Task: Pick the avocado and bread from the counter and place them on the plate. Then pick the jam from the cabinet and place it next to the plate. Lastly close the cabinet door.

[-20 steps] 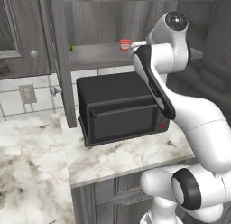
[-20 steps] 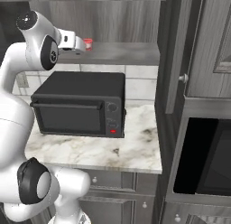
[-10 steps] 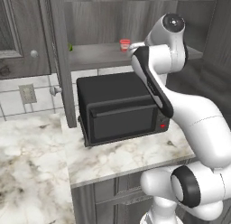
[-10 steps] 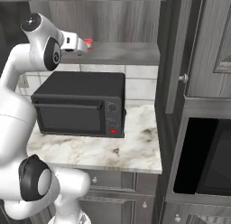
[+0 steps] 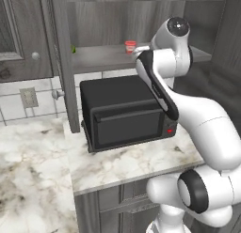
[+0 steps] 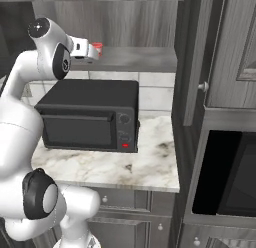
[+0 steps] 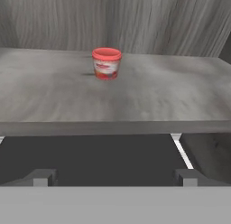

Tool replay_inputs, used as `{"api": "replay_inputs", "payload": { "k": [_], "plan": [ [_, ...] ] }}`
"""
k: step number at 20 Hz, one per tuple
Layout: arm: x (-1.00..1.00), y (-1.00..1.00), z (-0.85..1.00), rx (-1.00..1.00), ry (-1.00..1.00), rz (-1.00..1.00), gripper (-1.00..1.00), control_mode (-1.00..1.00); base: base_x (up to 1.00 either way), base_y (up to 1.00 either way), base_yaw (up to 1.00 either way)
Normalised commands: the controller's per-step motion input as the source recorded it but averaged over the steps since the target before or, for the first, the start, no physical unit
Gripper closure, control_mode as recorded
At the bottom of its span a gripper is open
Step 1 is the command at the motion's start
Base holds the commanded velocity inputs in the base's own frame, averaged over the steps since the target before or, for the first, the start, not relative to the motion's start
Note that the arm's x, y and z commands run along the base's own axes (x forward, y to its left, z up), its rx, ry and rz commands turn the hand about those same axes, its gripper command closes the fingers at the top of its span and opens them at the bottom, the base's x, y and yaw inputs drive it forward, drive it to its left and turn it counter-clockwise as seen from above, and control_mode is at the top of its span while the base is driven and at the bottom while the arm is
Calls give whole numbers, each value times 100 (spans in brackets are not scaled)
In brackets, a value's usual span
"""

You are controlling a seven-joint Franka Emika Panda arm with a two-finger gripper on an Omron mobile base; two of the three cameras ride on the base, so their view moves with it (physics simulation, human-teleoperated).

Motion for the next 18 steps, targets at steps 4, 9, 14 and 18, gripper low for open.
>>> {"api": "replay_inputs", "payload": {
  "k": [4,9,14,18],
  "plan": [
    [19,0,-5,0,0,0,-100,-100,0,0,0],
    [28,0,0,0,0,0,-100,-100,0,0,0],
    [30,0,0,0,0,0,-100,-100,0,0,0],
    [26,0,-2,0,0,0,-100,-100,0,0,0]
  ]
}}
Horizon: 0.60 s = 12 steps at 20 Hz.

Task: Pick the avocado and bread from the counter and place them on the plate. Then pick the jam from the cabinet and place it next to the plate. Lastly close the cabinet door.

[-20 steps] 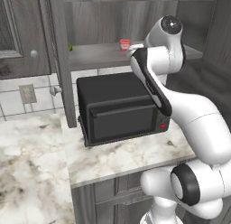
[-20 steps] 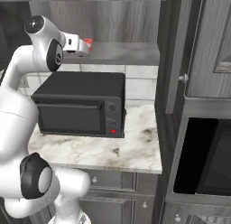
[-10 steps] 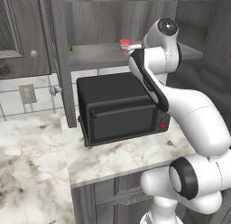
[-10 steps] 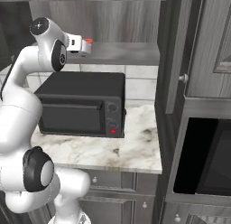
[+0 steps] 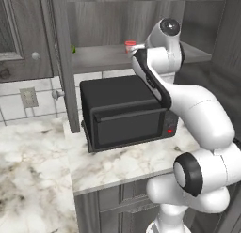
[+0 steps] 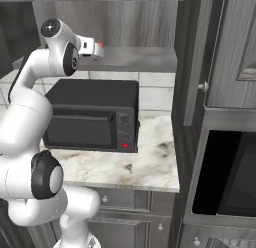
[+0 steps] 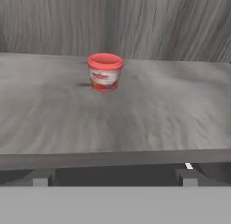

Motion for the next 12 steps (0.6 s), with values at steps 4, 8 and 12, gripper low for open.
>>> {"api": "replay_inputs", "payload": {
  "k": [4,8,12],
  "plan": [
    [24,1,-3,0,0,0,-100,-100,0,0,0],
    [22,4,-3,0,0,0,-100,-100,0,0,0],
    [18,11,-2,0,0,0,-100,-100,0,0,0]
  ]
}}
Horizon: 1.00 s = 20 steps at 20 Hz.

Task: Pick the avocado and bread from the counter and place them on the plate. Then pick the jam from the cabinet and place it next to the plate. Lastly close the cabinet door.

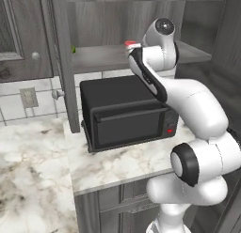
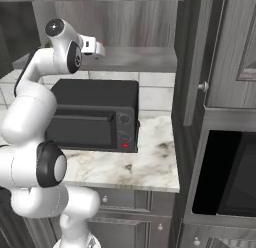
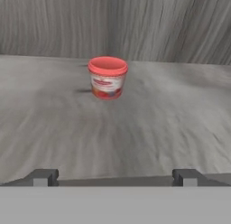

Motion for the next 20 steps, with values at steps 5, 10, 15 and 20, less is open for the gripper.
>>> {"api": "replay_inputs", "payload": {
  "k": [5,10,15,20],
  "plan": [
    [20,13,0,0,0,0,-100,-100,0,0,0],
    [24,5,-2,0,0,0,-100,-100,0,0,0],
    [23,1,0,0,0,0,-100,-100,0,0,0],
    [26,0,0,0,0,0,-100,-100,0,0,0]
  ]
}}
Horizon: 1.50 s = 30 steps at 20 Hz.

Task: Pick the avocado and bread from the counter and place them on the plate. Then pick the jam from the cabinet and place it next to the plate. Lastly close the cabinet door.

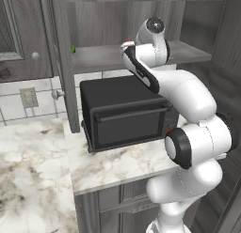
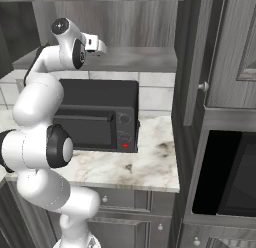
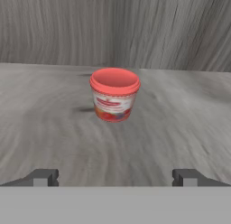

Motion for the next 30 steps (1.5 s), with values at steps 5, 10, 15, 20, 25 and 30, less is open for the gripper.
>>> {"api": "replay_inputs", "payload": {
  "k": [5,10,15,20,25,30],
  "plan": [
    [25,0,0,0,0,0,-100,-100,0,0,0],
    [22,0,0,0,0,0,-100,-100,0,0,0],
    [21,2,0,0,0,0,-100,-100,0,0,0],
    [13,6,0,0,0,0,-100,-100,0,0,0],
    [15,0,0,1,0,0,-100,-100,0,0,0],
    [16,0,0,2,0,0,-100,-100,0,0,0]
  ]
}}
